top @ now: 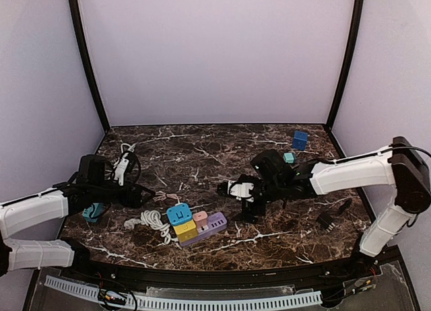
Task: Insert the plug
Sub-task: Move the socket to the center of the board.
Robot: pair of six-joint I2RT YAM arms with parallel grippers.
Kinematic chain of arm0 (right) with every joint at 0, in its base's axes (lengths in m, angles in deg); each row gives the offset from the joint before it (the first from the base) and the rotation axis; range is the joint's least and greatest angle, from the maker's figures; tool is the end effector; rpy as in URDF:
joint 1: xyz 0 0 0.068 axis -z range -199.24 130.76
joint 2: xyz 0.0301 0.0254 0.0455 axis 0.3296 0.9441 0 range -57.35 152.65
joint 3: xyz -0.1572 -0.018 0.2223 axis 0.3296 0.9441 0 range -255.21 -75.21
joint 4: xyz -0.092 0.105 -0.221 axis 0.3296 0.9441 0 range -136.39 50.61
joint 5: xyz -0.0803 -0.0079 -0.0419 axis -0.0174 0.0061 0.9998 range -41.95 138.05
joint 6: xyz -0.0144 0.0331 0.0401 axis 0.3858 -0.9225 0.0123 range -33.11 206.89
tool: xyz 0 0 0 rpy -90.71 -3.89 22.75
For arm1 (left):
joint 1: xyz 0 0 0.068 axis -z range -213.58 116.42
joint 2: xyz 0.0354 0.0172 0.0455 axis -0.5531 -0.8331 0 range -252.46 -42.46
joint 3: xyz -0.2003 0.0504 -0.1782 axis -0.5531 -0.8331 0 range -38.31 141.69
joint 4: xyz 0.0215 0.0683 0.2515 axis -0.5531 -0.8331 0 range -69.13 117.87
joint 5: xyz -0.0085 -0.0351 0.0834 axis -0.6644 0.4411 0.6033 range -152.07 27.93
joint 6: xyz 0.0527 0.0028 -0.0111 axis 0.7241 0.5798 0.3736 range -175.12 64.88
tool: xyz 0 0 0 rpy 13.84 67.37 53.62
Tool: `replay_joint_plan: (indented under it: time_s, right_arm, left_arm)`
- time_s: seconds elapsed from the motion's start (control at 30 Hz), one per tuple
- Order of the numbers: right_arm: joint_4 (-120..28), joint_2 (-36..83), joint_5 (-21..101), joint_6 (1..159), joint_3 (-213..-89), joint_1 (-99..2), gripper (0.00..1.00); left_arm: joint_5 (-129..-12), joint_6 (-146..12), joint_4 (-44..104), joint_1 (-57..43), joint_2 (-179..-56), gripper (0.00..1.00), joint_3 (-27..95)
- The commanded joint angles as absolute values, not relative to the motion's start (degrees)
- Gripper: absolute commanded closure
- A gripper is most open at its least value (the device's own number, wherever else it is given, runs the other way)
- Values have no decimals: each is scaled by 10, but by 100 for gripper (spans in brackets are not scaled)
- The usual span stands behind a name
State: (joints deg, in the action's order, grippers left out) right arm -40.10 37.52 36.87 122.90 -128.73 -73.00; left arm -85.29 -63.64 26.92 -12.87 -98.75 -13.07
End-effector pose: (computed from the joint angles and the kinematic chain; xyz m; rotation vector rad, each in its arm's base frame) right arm 0.1950 0.2777 0.1794 -1.7682 1.6458 0.3780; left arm 0.1866 -0.0856 0.2015 0.4723 2.1140 -0.7291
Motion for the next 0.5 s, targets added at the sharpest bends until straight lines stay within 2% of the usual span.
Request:
replay_joint_plan:
  time_s: [0.0, 0.1, 0.2, 0.23, 0.27, 0.3, 0.37, 0.47]
  right_arm:
    - [-432, 281, 408, 971, -1238, -754, 4]
    - [-457, 271, 352, 862, -1216, -792, 18]
    - [-500, 302, 318, 822, -1206, -836, 29]
    - [-502, 322, 317, 814, -1210, -843, 38]
    - [-498, 346, 316, 807, -1222, -844, 53]
    - [-489, 373, 324, 804, -1235, -845, 59]
    - [-442, 431, 340, 805, -1286, -843, 66]
    - [-417, 490, 347, 814, -1343, -836, 69]
  left_arm:
    - [-865, -633, 305, -110, -992, 16, -152]
    - [-870, -633, 330, -95, -1000, 19, -157]
    - [-868, -635, 347, -81, -1005, 22, -163]
    - [-867, -635, 352, -77, -1006, 22, -163]
    - [-866, -635, 353, -76, -1007, 22, -164]
    - [-864, -636, 355, -74, -1007, 22, -164]
    - [-859, -637, 356, -73, -1007, 23, -164]
    - [-856, -635, 355, -73, -1003, 23, -161]
